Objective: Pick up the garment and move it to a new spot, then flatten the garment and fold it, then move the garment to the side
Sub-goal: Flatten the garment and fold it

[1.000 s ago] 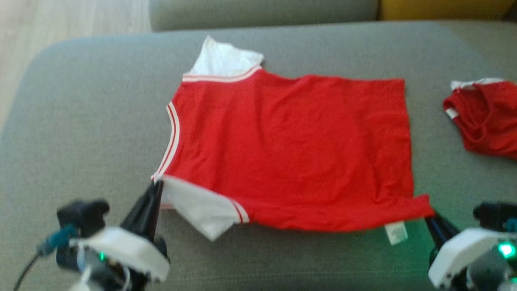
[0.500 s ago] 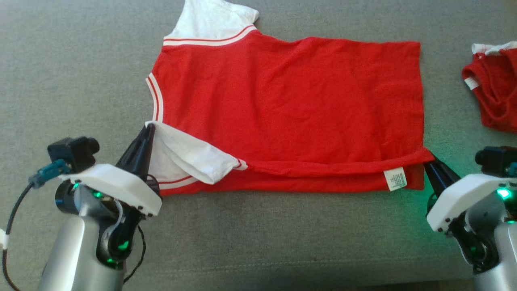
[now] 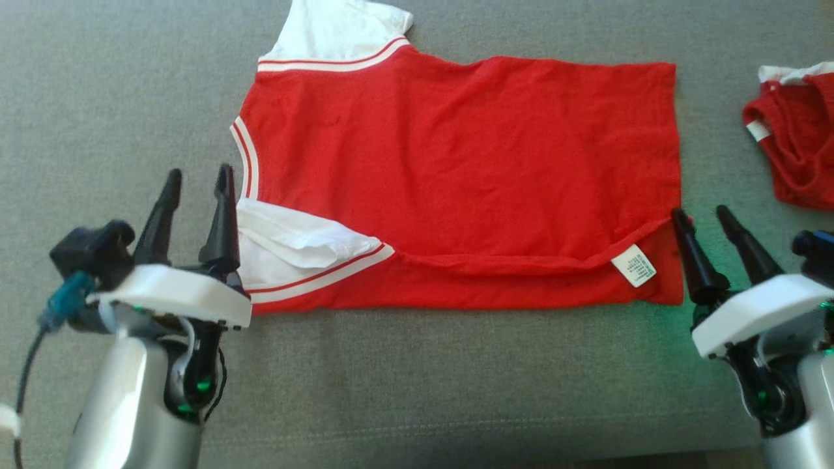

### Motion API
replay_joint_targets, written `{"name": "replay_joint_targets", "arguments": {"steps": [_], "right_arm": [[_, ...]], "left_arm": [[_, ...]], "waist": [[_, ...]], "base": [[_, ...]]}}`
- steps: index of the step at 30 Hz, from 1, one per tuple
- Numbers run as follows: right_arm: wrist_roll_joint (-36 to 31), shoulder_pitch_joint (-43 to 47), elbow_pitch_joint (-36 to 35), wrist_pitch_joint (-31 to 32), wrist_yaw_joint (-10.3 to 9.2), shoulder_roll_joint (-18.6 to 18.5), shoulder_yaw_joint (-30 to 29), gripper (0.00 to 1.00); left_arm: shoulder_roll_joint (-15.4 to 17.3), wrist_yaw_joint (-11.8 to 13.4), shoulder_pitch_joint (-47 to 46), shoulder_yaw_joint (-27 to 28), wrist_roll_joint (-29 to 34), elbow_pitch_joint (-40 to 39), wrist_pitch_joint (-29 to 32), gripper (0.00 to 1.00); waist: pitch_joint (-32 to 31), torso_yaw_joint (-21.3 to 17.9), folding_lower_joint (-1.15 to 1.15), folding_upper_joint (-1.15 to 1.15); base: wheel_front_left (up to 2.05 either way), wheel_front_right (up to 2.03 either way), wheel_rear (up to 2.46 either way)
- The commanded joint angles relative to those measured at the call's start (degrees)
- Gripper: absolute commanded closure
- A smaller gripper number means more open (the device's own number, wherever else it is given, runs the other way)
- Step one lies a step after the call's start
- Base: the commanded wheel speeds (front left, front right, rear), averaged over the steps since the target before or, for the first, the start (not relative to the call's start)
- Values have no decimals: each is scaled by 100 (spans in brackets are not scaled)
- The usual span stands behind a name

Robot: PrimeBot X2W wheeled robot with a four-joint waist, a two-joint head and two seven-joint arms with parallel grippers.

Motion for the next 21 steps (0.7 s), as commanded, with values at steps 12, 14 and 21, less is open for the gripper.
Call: {"name": "replay_joint_targets", "arguments": {"steps": [12,14,21], "right_arm": [[-1215,560,-1136,-1477,19,334,-225,0],[-1383,687,-1121,-1567,19,369,-188,0],[-1542,1027,-907,-1704,19,449,-22,0]], "left_arm": [[78,662,891,86,991,-655,-910,0],[79,685,1085,48,1044,-640,-928,0],[61,748,1557,-8,1141,-542,-967,0]], "waist": [[-571,-134,0,0],[-687,-140,0,0],[-1014,-152,0,0]], "base": [[0,0,0],[0,0,0],[0,0,0]]}}
